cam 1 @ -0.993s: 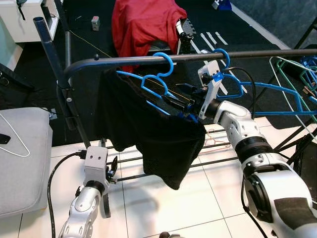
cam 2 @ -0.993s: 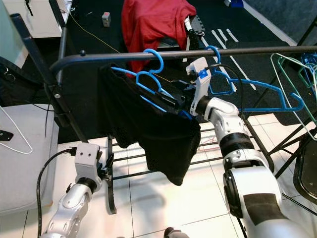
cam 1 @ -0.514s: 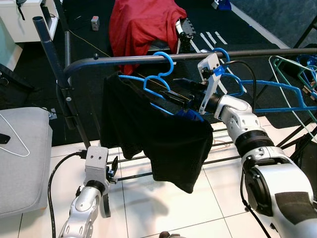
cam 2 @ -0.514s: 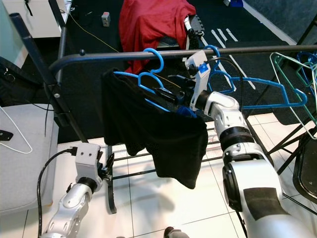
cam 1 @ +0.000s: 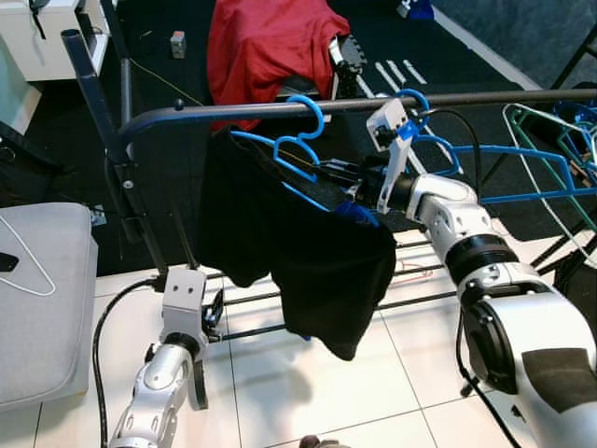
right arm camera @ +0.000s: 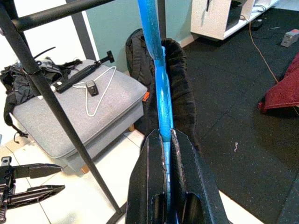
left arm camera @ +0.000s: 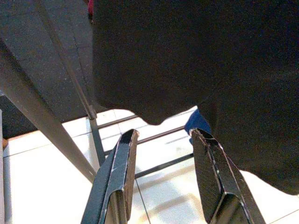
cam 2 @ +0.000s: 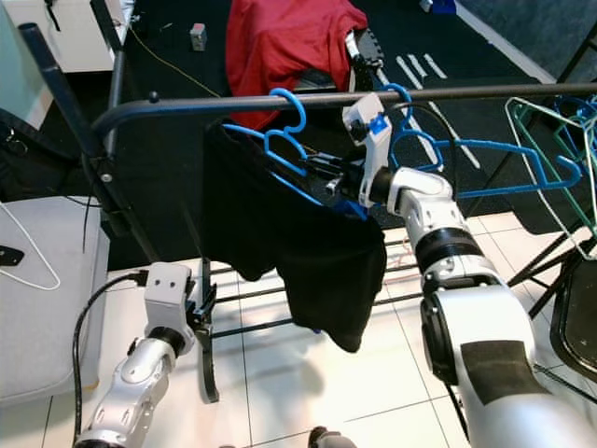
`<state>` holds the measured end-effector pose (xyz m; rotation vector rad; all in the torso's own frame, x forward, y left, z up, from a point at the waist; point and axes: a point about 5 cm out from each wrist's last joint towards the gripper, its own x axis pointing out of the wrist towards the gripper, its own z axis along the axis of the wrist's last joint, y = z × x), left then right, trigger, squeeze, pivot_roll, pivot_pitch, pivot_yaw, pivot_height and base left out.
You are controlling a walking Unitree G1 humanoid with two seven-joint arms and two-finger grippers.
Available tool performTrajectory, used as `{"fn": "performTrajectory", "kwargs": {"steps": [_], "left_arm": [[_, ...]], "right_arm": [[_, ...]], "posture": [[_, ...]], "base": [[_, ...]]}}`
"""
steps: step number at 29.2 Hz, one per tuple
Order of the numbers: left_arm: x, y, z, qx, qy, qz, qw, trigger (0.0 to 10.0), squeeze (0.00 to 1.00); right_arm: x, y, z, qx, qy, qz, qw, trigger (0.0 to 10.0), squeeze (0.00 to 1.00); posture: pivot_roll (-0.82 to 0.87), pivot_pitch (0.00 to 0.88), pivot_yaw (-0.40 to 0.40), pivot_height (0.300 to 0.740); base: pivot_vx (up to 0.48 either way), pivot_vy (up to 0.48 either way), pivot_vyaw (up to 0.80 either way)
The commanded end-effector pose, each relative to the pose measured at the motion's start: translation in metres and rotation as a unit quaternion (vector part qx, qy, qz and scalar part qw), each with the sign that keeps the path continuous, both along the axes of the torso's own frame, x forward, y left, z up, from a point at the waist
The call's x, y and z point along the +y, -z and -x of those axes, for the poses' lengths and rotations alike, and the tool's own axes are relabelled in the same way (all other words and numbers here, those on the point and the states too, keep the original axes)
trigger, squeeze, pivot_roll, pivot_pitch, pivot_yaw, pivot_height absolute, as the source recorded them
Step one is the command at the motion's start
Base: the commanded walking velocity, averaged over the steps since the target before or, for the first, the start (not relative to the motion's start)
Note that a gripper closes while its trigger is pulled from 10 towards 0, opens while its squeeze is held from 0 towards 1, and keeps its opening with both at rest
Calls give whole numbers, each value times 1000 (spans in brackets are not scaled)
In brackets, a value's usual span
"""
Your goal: Hang hanger
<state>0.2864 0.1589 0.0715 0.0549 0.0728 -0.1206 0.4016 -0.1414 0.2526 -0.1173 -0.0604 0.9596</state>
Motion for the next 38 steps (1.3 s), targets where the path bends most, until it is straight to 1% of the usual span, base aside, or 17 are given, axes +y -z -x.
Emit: {"fn": "performTrajectory", "kwargs": {"steps": [1, 2, 5, 8, 9, 10, 14, 21, 24, 27, 28, 29, 30, 32, 35, 37, 38], "left_arm": [[3, 9, 3, 23, -2, -13, 1000, 10000, 0], [3, 9, 3, 23, -2, -13, 1000, 10000, 0], [2, 8, 3, 21, -2, -13, 1000, 10000, 0], [1, 8, 3, 20, -2, -13, 1000, 10000, 0], [1, 6, 2, 18, -2, -13, 1000, 10000, 0], [1, 5, 2, 16, -3, -12, 1000, 10000, 0], [1, 5, 2, 15, -3, -11, 1000, 10000, 0], [0, 4, 2, 13, 6, -12, 1000, 10000, 0], [-3, 2, 0, 11, 15, -12, 1000, 10000, 0], [-6, 2, -1, 10, 19, -12, 1000, 10000, 0], [-8, 1, -2, 8, 23, -13, 1000, 10000, 0], [-8, 1, -2, 8, 23, -13, 1000, 10000, 0], [-10, 0, -2, 6, 27, -13, 1000, 10000, 0], [-10, 0, -2, 6, 27, -13, 1000, 10000, 0], [-12, -3, -1, 1, 39, -17, 999, 10000, 0], [-12, -4, 0, 0, 43, -20, 999, 10000, 0], [-13, -2, 0, 0, 54, -36, 998, 10000, 0]], "right_arm": [[-3, -8, -1, -10, 4, 1, 1000, 1804, 0], [-3, -8, -1, -10, 4, 1, 1000, 1804, 0], [-2, -13, -1, -22, -5, 0, 1000, 353, 0], [-1, -19, 0, -34, -10, -2, 999, 353, 0], [0, -26, 0, -50, -15, -10, 999, 980, 0], [1, -32, 1, -63, -20, -21, 998, 0, 0], [2, -37, 2, -74, -26, -28, 997, 0, 0], [0, -32, 24, -99, -68, -41, 992, 0, 0], [-1, -20, 45, -82, -93, -36, 992, 0, 0], [-1, -11, 55, -67, -105, -29, 992, 0, 0], [0, 4, 65, -46, -112, -23, 992, 0, 0], [0, 4, 65, -46, -112, -23, 992, 0, 0], [0, 20, 73, -25, -109, -19, 994, 0, 0], [0, 20, 73, -25, -109, -19, 994, 0, 0], [1, 56, 87, 17, -71, -27, 997, 0, 0], [1, 62, 90, 24, -59, -30, 998, 0, 0], [-4, 75, 91, 39, -33, -33, 998, 0, 0]], "posture": [[-104, 186, -109, 740], [-104, 186, -109, 740], [-103, 177, -110, 740], [-101, 170, -112, 740], [-99, 165, -113, 740], [-99, 147, -107, 740], [-99, 144, -106, 740], [-109, 103, -75, 740], [-111, 93, -69, 740], [-111, 91, -70, 740], [-109, 87, -70, 740], [-109, 87, -70, 740], [-106, 81, -70, 740], [-106, 81, -70, 740], [-110, 75, -65, 740], [-110, 75, -65, 740], [-109, 75, -70, 740]], "base": [[0, 0, 0], [0, 0, 0], [0, 0, 0], [0, 0, 0], [0, 0, 0], [0, 0, 0], [0, 0, 0], [0, 0, 0], [0, 0, 0], [0, 0, 0], [0, 0, 0], [0, 0, 0], [0, 0, 0], [0, 0, 0], [0, 0, 0], [0, 0, 0], [0, 0, 0]]}}
